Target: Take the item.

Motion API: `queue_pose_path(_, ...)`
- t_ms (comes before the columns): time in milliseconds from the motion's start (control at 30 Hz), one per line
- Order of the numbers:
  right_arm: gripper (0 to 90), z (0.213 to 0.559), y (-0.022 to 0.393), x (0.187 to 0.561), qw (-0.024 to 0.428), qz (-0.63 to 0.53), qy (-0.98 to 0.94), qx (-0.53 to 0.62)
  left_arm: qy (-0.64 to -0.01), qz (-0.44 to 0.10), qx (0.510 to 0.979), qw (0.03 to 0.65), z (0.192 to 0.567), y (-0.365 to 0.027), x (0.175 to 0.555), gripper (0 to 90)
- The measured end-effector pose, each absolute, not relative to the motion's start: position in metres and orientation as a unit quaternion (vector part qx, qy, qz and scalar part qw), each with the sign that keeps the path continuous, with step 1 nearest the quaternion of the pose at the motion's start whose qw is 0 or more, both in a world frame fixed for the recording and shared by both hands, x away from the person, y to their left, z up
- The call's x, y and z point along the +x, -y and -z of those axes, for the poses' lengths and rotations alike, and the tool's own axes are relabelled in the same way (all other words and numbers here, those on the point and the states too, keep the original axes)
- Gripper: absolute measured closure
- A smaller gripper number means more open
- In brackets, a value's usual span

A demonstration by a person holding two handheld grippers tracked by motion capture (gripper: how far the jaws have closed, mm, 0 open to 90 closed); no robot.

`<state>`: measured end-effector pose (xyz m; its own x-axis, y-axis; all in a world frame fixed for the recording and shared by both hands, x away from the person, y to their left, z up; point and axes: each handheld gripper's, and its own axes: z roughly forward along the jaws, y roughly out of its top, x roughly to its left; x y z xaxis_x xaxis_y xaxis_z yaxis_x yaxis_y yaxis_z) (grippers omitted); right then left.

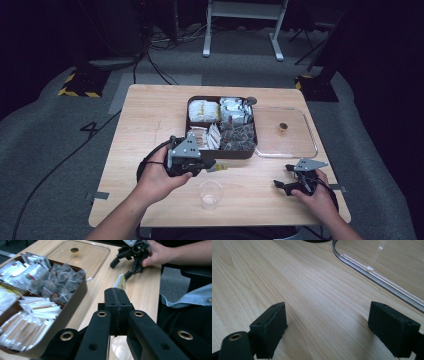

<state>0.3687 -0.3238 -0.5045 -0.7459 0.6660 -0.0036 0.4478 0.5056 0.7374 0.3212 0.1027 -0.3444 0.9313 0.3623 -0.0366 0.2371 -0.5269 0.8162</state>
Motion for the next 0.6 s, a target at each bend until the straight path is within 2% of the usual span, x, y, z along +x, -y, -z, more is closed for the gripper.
queue_pose_path(600,15.6,0.505,0.324,0.369,0.145,-0.376,-0.855,0.326,-0.165,-0.038,0.875,0.454,0.382,-0.099,0.306,90.0)
